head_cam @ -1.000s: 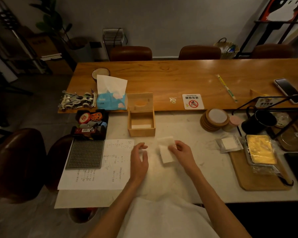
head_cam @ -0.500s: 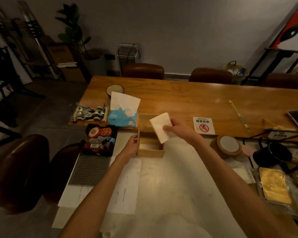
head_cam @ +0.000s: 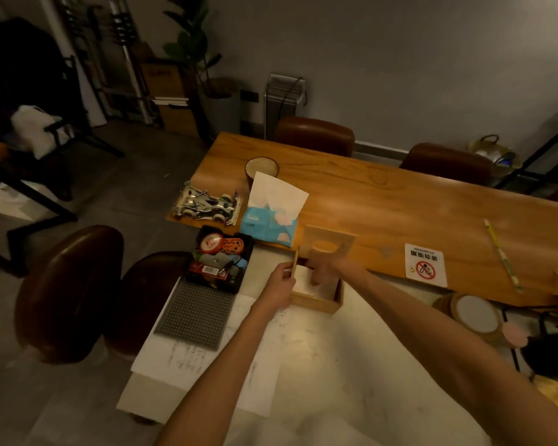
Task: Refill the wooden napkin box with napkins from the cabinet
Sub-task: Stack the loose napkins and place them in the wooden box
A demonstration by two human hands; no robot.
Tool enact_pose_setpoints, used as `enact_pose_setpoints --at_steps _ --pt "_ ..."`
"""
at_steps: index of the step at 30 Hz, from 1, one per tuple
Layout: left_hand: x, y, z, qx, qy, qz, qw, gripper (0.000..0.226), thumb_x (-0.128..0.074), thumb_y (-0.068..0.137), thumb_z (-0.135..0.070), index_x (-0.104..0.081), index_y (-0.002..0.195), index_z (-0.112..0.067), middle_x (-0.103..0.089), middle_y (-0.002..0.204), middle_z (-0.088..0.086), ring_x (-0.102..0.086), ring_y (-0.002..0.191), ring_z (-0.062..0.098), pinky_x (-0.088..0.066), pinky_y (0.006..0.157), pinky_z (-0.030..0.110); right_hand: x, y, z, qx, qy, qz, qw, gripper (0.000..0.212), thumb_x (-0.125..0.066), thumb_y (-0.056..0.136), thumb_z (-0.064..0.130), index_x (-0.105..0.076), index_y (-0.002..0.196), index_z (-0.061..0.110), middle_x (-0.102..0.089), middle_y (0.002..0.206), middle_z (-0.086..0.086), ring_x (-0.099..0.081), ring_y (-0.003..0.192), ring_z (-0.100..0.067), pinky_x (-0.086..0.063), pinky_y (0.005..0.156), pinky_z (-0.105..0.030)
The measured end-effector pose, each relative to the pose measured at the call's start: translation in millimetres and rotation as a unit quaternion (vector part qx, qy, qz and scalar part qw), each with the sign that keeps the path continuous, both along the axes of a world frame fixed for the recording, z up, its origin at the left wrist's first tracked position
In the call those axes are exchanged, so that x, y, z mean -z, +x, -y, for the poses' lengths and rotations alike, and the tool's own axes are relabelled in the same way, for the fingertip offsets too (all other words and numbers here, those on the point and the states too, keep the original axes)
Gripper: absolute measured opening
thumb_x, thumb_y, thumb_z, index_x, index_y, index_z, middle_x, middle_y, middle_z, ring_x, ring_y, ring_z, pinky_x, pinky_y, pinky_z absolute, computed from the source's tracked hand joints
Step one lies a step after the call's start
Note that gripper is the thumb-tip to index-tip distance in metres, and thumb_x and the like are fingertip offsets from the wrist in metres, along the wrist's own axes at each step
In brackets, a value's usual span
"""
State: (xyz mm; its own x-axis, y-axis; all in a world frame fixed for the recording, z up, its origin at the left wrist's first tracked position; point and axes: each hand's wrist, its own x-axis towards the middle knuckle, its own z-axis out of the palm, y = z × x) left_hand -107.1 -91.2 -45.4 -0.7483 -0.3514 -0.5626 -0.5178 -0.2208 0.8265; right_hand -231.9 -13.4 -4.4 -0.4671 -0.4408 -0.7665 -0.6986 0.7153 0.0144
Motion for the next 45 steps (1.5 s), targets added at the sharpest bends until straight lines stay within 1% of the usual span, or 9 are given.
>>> enact_pose_setpoints --at_steps 3,7,14,23,30,33,38,42,45 --pt "4 0 0 0.011 -0.018 -0.004 1.0 0.046 -0.039 0.095 0.003 -0.044 0.138 -0.012 -0.055 0.135 0.012 -0.055 0.104 0.021 -0.046 0.073 0.026 16 6 0 0.009 0.011 0.021 1.0 0.037 -0.046 0.095 0.022 -0.055 0.13 0.013 -0.059 0.128 -0.007 -0.057 0.115 -0.026 -0.047 0.095 -0.035" --pt "3 -2 3 0.029 -0.035 0.005 0.999 0.048 -0.04 0.093 0.004 -0.043 0.139 -0.011 -0.055 0.126 0.009 -0.051 0.099 0.017 -0.042 0.065 0.017 30 12 0 0.012 -0.007 0.007 1.0 0.034 -0.044 0.096 0.019 -0.057 0.126 0.009 -0.062 0.123 -0.012 -0.058 0.112 -0.028 -0.046 0.097 -0.037" --pt "8 -6 9 0.031 -0.044 0.018 0.998 0.047 -0.049 0.091 0.002 -0.047 0.136 -0.011 -0.057 0.132 0.013 -0.057 0.109 0.026 -0.046 0.082 0.03 31 19 -4 0.038 -0.052 0.007 0.998 0.056 -0.042 0.095 0.02 -0.027 0.149 0.017 -0.04 0.143 -0.016 -0.044 0.128 -0.037 -0.038 0.107 -0.044" --pt "13 -3 10 0.018 -0.051 0.026 0.998 0.039 -0.053 0.094 -0.004 -0.051 0.132 -0.006 -0.06 0.129 0.016 -0.058 0.106 0.022 -0.045 0.083 0.028 25 17 -6 0.063 -0.093 0.028 0.993 0.052 -0.043 0.093 0.012 -0.041 0.144 0.017 -0.05 0.143 -0.01 -0.049 0.128 -0.03 -0.041 0.107 -0.039" --pt "10 -2 7 0.017 -0.076 0.029 0.997 0.037 -0.053 0.094 -0.005 -0.051 0.131 -0.006 -0.06 0.128 0.016 -0.059 0.113 0.029 -0.044 0.084 0.028 22 18 -12 0.084 -0.136 0.052 0.986 0.059 -0.039 0.092 0.003 -0.036 0.149 0.019 -0.042 0.151 -0.007 -0.04 0.138 -0.029 -0.033 0.112 -0.036" --pt "10 -3 7 0.02 -0.08 0.029 0.996 0.037 -0.052 0.094 -0.005 -0.051 0.131 -0.006 -0.06 0.128 0.016 -0.057 0.103 0.023 -0.043 0.083 0.028 23 18 -15 0.096 -0.145 0.045 0.984 0.059 -0.041 0.092 0.002 -0.038 0.148 0.021 -0.044 0.15 -0.007 -0.042 0.136 -0.029 -0.036 0.111 -0.037" --pt "10 -2 5 0.018 -0.085 0.031 0.996 0.04 -0.053 0.094 -0.006 -0.048 0.133 -0.008 -0.059 0.129 0.016 -0.058 0.114 0.028 -0.045 0.089 0.032 18 24 -20 0.085 -0.116 0.078 0.986 0.058 -0.042 0.095 0.007 -0.037 0.149 0.028 -0.045 0.149 -0.006 -0.045 0.133 -0.028 -0.041 0.107 -0.038" --pt "5 1 2 0.003 -0.077 0.021 0.997 0.049 -0.05 0.095 -0.006 -0.031 0.139 -0.016 -0.054 0.124 0.015 -0.053 0.105 0.022 -0.043 0.084 0.029 12 27 -23 0.076 -0.147 0.084 0.983 0.061 -0.042 0.094 0.004 -0.036 0.148 0.031 -0.044 0.149 -0.004 -0.045 0.134 -0.027 -0.041 0.107 -0.038" --pt "8 1 1 0.018 -0.113 0.01 0.993 0.045 -0.049 0.092 -0.001 -0.032 0.126 -0.024 -0.051 0.118 0.014 -0.054 0.098 0.023 -0.047 0.074 0.03 8 31 -34 0.131 -0.252 0.052 0.957 0.053 -0.045 0.091 0.0 -0.052 0.138 0.025 -0.053 0.142 -0.002 -0.05 0.129 -0.022 -0.043 0.107 -0.035"
